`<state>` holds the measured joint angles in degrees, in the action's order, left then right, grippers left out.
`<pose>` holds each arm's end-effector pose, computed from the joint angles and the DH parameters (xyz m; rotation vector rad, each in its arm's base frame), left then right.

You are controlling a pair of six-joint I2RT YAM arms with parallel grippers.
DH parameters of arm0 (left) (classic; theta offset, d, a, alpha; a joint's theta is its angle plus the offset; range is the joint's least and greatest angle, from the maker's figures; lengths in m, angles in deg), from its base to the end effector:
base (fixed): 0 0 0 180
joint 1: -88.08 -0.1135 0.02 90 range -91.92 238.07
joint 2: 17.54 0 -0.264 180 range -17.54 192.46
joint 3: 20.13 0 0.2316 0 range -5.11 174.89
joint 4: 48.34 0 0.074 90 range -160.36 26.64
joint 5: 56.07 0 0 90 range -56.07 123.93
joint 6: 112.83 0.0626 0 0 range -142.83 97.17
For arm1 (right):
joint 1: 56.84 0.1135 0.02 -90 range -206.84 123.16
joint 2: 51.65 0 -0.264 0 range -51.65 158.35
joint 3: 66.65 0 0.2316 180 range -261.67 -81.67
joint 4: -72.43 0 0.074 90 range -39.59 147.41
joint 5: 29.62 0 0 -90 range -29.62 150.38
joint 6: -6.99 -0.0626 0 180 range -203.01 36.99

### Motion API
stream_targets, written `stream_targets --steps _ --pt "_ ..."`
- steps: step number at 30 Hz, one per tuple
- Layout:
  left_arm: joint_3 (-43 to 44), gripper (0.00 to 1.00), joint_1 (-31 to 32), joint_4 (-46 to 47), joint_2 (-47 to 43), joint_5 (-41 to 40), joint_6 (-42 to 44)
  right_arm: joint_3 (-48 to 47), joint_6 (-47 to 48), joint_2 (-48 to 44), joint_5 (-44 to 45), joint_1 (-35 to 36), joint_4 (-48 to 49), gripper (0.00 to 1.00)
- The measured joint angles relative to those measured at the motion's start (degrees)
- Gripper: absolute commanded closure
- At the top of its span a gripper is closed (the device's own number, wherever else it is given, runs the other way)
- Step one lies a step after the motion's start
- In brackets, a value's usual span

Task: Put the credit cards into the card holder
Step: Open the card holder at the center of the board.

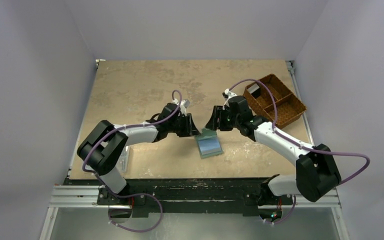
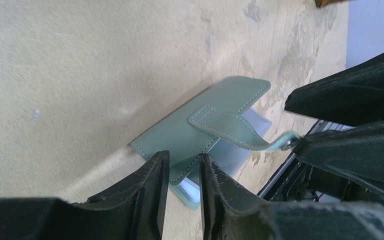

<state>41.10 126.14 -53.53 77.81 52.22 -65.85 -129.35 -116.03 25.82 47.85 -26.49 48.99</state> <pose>0.2553 -0.2248 0.1619 0.0809 2.4634 -1.0573 0.2458 0.1597 0.2286 -0.0705 2.3551 0.8197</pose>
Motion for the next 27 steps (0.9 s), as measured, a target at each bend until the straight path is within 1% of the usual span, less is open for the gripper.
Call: stream_targets --steps 2,5,7,8,9,11,13,18,24,27 --pt "-0.1 0.76 -1.7 1.3 0.7 0.2 -1.0 -0.1 1.8 -0.4 2.8 0.0 -2.5 0.38" --pt "-0.7 0.8 -5.2 3.6 2.3 1.1 -2.3 0.3 3.7 -0.5 5.1 0.0 -5.9 0.38" --pt "-0.9 0.81 -7.1 3.7 4.7 1.7 -2.8 1.0 4.2 -0.8 5.6 0.0 -7.3 0.37" --pt "-1.0 0.81 -7.8 3.6 6.3 2.0 -3.0 1.6 4.2 -1.1 5.7 0.0 -8.0 0.35" --pt "-1.0 0.82 -8.4 4.5 7.5 3.8 -4.1 2.4 4.2 -1.6 5.8 0.0 -8.7 0.31" --pt "-0.7 0.82 -8.5 5.3 8.0 4.6 -4.4 3.5 4.0 -3.1 5.9 0.0 -10.4 0.23" --pt "-0.6 0.82 -8.4 6.0 8.5 5.2 -4.5 4.5 3.4 -5.4 5.8 -0.1 -11.0 0.2" --pt "-0.3 0.84 -8.4 6.3 8.9 5.8 -4.4 7.3 1.6 -6.9 1.5 -2.8 -8.3 0.21" --pt "-0.8 0.86 -8.3 5.9 8.4 5.7 -4.4 11.5 -3.5 -6.7 -2.9 -5.4 -3.8 0.33" --pt "-3.4 0.87 -8.2 6.8 6.8 6.0 -4.9 13.1 -6.5 -6.6 -4.7 -5.7 -1.7 0.34"
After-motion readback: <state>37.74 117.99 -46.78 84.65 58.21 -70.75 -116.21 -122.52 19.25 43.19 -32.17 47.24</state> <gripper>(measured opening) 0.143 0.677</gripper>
